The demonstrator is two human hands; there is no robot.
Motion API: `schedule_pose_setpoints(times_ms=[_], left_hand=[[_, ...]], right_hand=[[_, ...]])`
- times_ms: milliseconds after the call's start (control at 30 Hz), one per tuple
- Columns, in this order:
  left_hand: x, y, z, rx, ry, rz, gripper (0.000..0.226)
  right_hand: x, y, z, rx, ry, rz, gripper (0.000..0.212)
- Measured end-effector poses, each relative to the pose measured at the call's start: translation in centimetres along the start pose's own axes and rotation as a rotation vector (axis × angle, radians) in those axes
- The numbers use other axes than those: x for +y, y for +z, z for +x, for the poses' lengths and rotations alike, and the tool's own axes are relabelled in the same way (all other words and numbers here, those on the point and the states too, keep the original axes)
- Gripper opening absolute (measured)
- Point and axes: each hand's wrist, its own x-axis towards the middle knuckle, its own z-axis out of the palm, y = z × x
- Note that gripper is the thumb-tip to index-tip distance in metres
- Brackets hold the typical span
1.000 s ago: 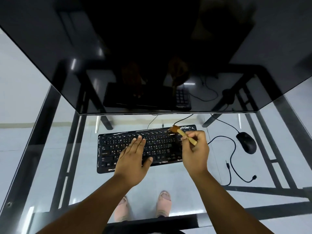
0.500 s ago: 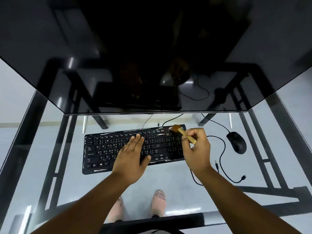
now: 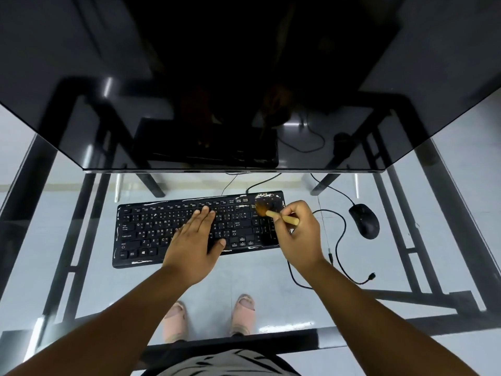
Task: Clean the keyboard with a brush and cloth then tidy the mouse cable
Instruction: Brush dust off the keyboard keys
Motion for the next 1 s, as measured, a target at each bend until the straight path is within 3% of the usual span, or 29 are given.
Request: schedule_pose_setpoints(times_ms=[133, 367, 500, 1000], left_hand=[[0.1, 0.1, 0.0, -0.013, 0.001, 0.003, 0.072], [0.2, -0.2, -0.1, -0.022, 0.015, 0.01, 0.071], [0.3, -0.2, -0.1, -0.029, 0.016, 0.007, 0.071], [-0.3, -0.1, 0.2, -0.059, 0.043, 0.007, 0.077]], right_hand=[[0.4, -0.4, 0.5, 0.003, -0.001, -0.009, 0.014], [0.9, -2.1, 0.7, -0.3, -0.25, -0.188, 0.005], [1.3, -2.7, 1.1, -0.363, -0.296, -0.228, 0.009], [1.0, 0.2, -1.2, 0.193, 0.113, 0.027, 0.006]])
